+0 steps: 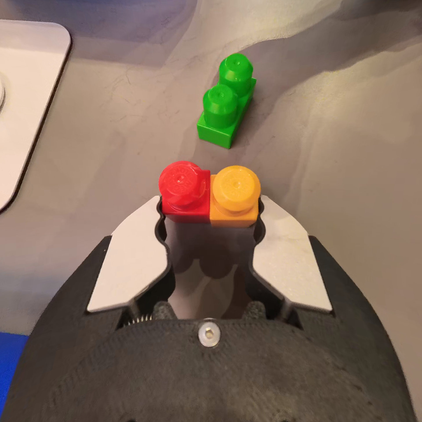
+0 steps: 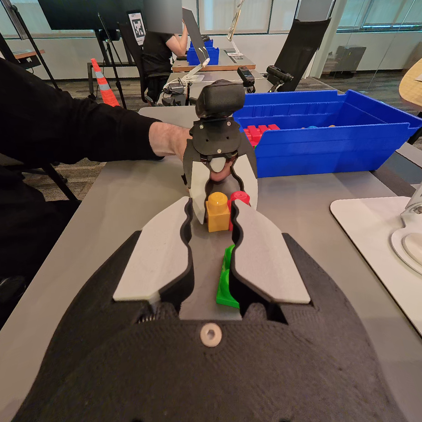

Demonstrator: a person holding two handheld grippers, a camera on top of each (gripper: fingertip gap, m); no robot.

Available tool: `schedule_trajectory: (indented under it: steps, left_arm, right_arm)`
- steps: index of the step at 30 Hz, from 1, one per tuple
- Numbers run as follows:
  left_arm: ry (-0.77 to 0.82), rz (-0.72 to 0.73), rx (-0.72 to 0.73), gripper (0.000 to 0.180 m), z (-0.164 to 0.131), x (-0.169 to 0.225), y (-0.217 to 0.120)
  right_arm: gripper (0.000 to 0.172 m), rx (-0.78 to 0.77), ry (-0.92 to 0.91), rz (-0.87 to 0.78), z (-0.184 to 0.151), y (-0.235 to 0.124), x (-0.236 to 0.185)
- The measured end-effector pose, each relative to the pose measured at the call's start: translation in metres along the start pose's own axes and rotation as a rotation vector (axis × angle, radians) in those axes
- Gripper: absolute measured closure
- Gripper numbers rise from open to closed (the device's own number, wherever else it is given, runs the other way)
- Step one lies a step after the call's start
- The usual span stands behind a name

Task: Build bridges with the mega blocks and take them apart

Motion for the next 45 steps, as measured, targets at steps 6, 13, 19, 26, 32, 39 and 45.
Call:
schedule_trajectory:
  steps: [6, 13, 19, 26, 32, 39, 45]
  left_arm:
    - [0.002, 0.006, -0.005, 0.103, 0.0027, -0.0004, 0.0031]
    - [-0.005, 0.008, -0.012, 0.096, 0.0068, -0.0022, 0.0081]
    - [0.001, 0.007, -0.018, 0.099, 0.0085, -0.0019, 0.0103]
    - [-0.018, 0.019, -0.021, 0.101, 0.0081, -0.0034, 0.0103]
    - [-0.023, 0.005, -0.012, 0.101, 0.0078, -0.0041, 0.0098]
    - [-0.015, 0.025, 0.021, 0.102, 0.0081, -0.0047, 0.0073]
    - [0.003, 0.043, 0.038, 0.102, 0.0083, -0.0029, 0.0050]
  right_arm:
    - [0.140, 0.002, -0.001, 0.000, 0.0004, -0.0006, 0.0000]
    - [0.140, 0.004, -0.002, -0.004, 0.0012, -0.0019, 0.0000]
    - [0.141, 0.005, -0.003, -0.005, 0.0014, -0.0021, -0.0001]
    - [0.141, 0.003, -0.001, -0.020, 0.0021, -0.0040, 0.0012]
    - [0.140, -0.003, -0.004, -0.027, 0.0020, -0.0042, 0.0014]
    - [0.139, -0.027, -0.004, -0.039, 0.0007, -0.0028, 0.0022]
    - [0.137, -0.051, -0.003, -0.060, -0.0003, -0.0015, 0.0030]
Point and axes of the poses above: each gripper's, where its closed fingertips meet, y out along the fingers, z out of its top, x = y × z across the jaws, the point moved 10 cm from there along -y, back along the fingers, and after that the axes turned 15 degrees about y, right-handed, at the moved point
